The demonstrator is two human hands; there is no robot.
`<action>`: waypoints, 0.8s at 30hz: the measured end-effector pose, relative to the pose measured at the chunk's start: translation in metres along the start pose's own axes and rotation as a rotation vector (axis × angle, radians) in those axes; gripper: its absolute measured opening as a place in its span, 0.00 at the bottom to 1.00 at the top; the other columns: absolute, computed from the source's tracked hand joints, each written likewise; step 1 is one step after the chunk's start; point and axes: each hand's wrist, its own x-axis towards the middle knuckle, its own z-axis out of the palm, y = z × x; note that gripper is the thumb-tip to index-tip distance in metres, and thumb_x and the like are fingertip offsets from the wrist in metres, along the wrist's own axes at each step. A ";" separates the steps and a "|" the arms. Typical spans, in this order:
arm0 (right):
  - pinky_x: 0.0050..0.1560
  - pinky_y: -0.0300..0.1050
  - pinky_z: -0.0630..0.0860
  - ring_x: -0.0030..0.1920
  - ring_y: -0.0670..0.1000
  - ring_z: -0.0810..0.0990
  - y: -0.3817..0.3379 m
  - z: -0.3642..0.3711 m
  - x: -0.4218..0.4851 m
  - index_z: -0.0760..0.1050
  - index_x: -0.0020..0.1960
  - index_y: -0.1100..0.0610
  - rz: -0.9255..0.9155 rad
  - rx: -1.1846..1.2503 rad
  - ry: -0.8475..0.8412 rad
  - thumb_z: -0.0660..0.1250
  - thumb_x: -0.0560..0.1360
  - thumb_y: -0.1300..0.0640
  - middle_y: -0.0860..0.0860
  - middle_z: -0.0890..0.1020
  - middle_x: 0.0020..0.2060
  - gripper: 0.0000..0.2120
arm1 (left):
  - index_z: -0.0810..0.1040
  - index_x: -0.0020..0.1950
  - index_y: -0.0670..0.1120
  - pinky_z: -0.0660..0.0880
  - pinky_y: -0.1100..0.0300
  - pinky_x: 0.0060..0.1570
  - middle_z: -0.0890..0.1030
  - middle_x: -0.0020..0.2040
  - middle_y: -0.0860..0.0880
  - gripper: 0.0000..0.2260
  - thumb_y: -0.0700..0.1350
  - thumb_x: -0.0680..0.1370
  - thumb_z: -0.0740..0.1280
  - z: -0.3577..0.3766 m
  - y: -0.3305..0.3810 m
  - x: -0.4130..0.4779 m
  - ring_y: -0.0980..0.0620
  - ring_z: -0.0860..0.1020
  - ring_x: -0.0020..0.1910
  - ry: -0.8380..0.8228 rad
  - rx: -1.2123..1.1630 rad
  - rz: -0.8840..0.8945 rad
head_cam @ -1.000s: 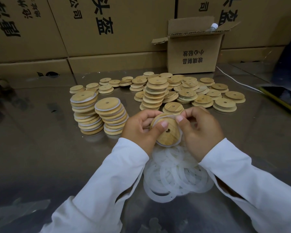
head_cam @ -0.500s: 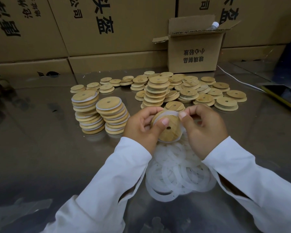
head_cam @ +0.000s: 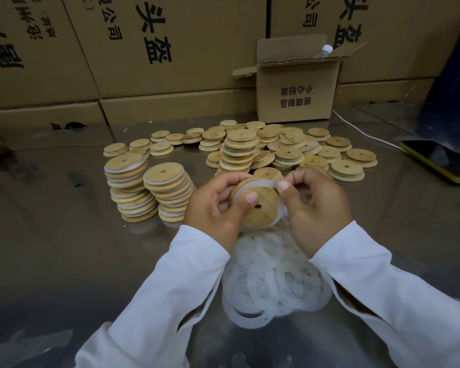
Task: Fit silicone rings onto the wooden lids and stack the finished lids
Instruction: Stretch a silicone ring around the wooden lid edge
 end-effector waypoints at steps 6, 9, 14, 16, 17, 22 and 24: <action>0.41 0.19 0.62 0.42 0.29 0.68 -0.001 -0.004 0.001 0.70 0.38 0.54 -0.061 0.001 0.073 0.63 0.73 0.64 0.44 0.68 0.44 0.07 | 0.77 0.48 0.49 0.77 0.66 0.41 0.84 0.40 0.55 0.10 0.43 0.68 0.68 0.005 0.000 0.000 0.57 0.82 0.43 0.000 -0.032 0.019; 0.42 0.21 0.63 0.42 0.32 0.70 -0.001 -0.005 0.000 0.70 0.37 0.50 -0.067 0.023 0.059 0.64 0.73 0.63 0.42 0.67 0.44 0.10 | 0.78 0.48 0.49 0.77 0.65 0.42 0.84 0.41 0.55 0.09 0.43 0.69 0.68 0.003 -0.001 0.001 0.56 0.82 0.43 0.008 -0.037 0.017; 0.44 0.24 0.67 0.43 0.38 0.72 -0.003 -0.004 -0.001 0.71 0.36 0.49 -0.026 0.027 -0.023 0.65 0.73 0.60 0.42 0.70 0.43 0.10 | 0.78 0.49 0.48 0.78 0.65 0.42 0.84 0.40 0.55 0.10 0.44 0.68 0.69 0.001 -0.003 -0.003 0.56 0.82 0.43 0.030 -0.054 -0.014; 0.43 0.24 0.66 0.42 0.39 0.72 -0.003 -0.004 -0.001 0.71 0.36 0.50 -0.013 0.030 -0.050 0.65 0.73 0.60 0.42 0.70 0.42 0.09 | 0.77 0.48 0.48 0.78 0.66 0.41 0.84 0.39 0.55 0.08 0.41 0.70 0.68 0.001 -0.004 -0.004 0.57 0.82 0.42 0.033 -0.050 -0.023; 0.43 0.25 0.66 0.42 0.40 0.72 -0.003 -0.004 -0.001 0.71 0.36 0.51 -0.008 0.030 -0.058 0.65 0.73 0.60 0.42 0.70 0.42 0.09 | 0.77 0.48 0.48 0.78 0.65 0.41 0.84 0.39 0.55 0.08 0.39 0.71 0.68 0.001 -0.004 -0.004 0.57 0.82 0.42 0.036 -0.049 -0.025; 0.47 0.34 0.70 0.43 0.43 0.73 -0.003 -0.003 -0.001 0.73 0.36 0.51 0.020 0.067 -0.081 0.66 0.73 0.60 0.44 0.72 0.42 0.08 | 0.77 0.48 0.47 0.78 0.65 0.41 0.83 0.42 0.52 0.08 0.36 0.72 0.67 0.000 -0.003 -0.005 0.57 0.82 0.42 0.036 -0.028 -0.028; 0.47 0.38 0.71 0.43 0.47 0.74 -0.003 -0.003 -0.002 0.73 0.36 0.51 0.039 0.086 -0.091 0.67 0.72 0.60 0.45 0.73 0.41 0.08 | 0.77 0.49 0.47 0.78 0.65 0.42 0.83 0.43 0.52 0.09 0.36 0.73 0.67 0.000 -0.003 -0.005 0.56 0.82 0.42 0.025 -0.001 -0.026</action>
